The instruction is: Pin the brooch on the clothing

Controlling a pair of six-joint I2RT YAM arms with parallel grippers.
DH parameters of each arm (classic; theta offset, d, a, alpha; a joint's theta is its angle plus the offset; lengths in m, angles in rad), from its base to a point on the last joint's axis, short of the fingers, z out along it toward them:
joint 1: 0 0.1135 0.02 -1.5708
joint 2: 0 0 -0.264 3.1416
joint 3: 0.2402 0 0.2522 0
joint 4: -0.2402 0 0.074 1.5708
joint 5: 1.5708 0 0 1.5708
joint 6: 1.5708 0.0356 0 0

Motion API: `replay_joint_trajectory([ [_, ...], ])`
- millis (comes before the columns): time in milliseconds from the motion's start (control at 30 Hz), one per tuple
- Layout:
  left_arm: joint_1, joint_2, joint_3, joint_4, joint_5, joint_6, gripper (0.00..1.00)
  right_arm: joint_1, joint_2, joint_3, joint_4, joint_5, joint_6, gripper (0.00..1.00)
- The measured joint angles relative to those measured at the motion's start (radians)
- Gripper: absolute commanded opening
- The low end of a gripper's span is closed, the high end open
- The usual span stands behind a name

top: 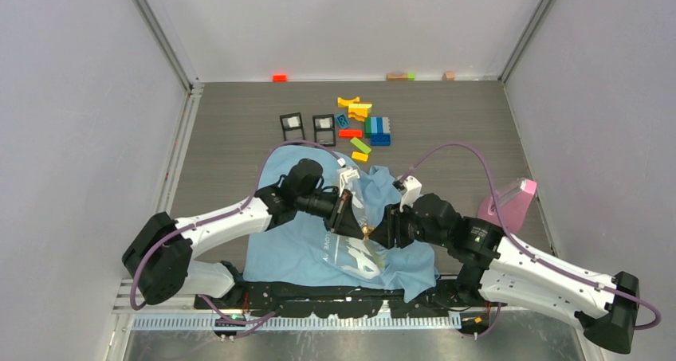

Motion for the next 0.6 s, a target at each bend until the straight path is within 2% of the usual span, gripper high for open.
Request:
replay_joint_trajectory([
  [200,0.0,0.0,0.01,0.014,-0.029,-0.001,0.0,0.003,-0.057,-0.003,-0.01,0.065,0.029,0.47],
  [333,-0.003,0.0,0.027,0.021,-0.042,0.0,0.0,0.002,-0.117,-0.016,-0.016,0.101,0.04,0.53],
  [367,-0.004,0.0,0.028,0.015,-0.045,0.0,0.05,0.002,-0.126,-0.017,-0.019,0.111,0.042,0.57],
  [400,-0.005,0.0,0.028,0.005,-0.045,0.0,0.15,0.0,-0.132,-0.017,-0.021,0.122,0.043,0.6],
  [500,-0.008,0.0,0.029,-0.022,-0.048,0.008,0.53,-0.003,-0.138,-0.017,-0.028,0.145,0.043,0.7],
  [600,-0.01,0.0,0.044,-0.078,-0.07,0.024,0.75,-0.003,-0.137,-0.01,-0.045,0.167,0.04,0.77],
])
